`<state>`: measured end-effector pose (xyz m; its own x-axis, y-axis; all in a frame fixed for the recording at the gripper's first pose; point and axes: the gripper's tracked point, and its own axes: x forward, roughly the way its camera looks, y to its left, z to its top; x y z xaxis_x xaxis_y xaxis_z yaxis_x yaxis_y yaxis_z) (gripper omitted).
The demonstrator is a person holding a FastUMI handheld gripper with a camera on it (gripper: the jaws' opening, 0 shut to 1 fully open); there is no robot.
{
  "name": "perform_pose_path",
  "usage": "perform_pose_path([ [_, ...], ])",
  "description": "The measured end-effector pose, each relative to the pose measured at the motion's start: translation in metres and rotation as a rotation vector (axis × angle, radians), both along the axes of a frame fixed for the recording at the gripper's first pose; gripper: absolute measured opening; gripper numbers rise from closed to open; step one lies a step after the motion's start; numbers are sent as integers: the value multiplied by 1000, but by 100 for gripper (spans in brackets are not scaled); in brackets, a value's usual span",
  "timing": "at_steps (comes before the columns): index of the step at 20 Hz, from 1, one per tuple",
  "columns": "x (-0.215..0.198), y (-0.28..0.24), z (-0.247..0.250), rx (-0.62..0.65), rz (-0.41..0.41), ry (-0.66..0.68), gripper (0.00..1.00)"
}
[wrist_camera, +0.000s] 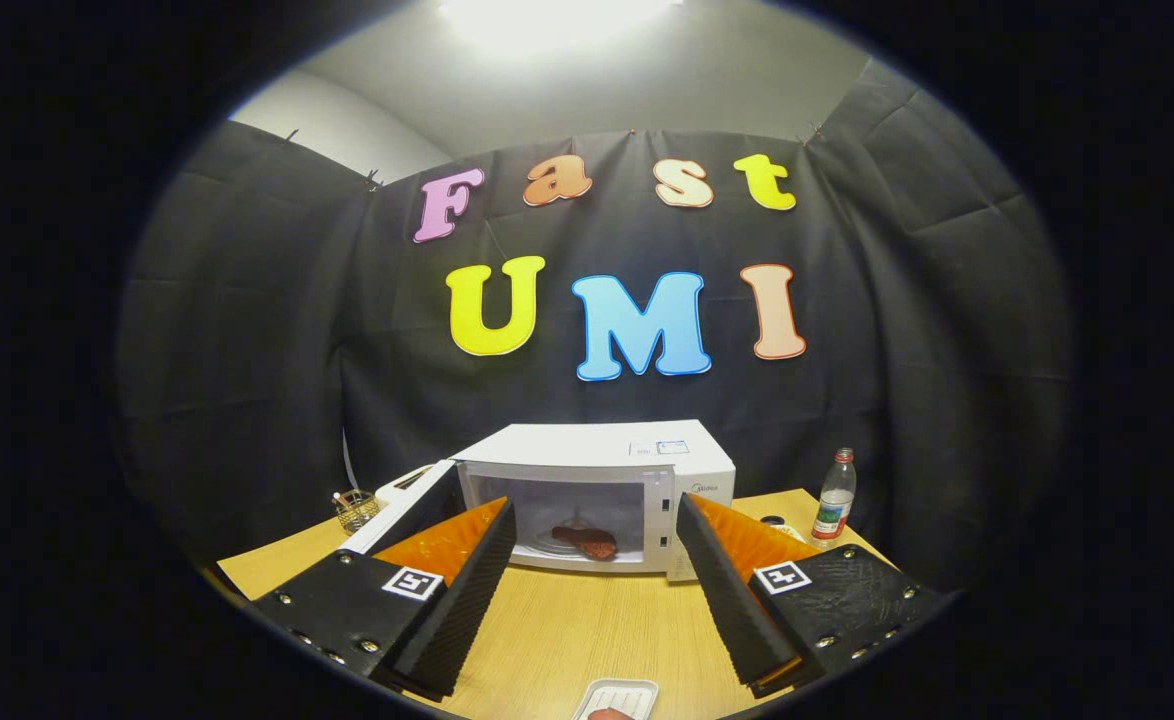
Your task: Open the microwave, put the food inside, and close the microwave door.
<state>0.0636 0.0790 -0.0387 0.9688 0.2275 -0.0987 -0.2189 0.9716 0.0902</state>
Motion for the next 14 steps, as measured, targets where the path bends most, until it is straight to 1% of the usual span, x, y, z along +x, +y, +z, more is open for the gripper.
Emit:
perform_pose_path([
  [2, -13, -1, -2, 9, 0, 5, 98],
  [5, -31, 5, -6, 30, 21, 10, 98],
  [8, -52, 21, -16, 35, 70, 25, 98],
  [10, -64, 33, -24, 23, 98, 35, 82],
  [11, -71, 42, -29, 20, 112, 42, 72],
  [12, -77, 49, -31, 20, 125, 48, 56],
  [13, -82, 61, -35, 20, 156, 58, 41],
  [14, -89, 71, -41, 10, 176, 70, 34],
])
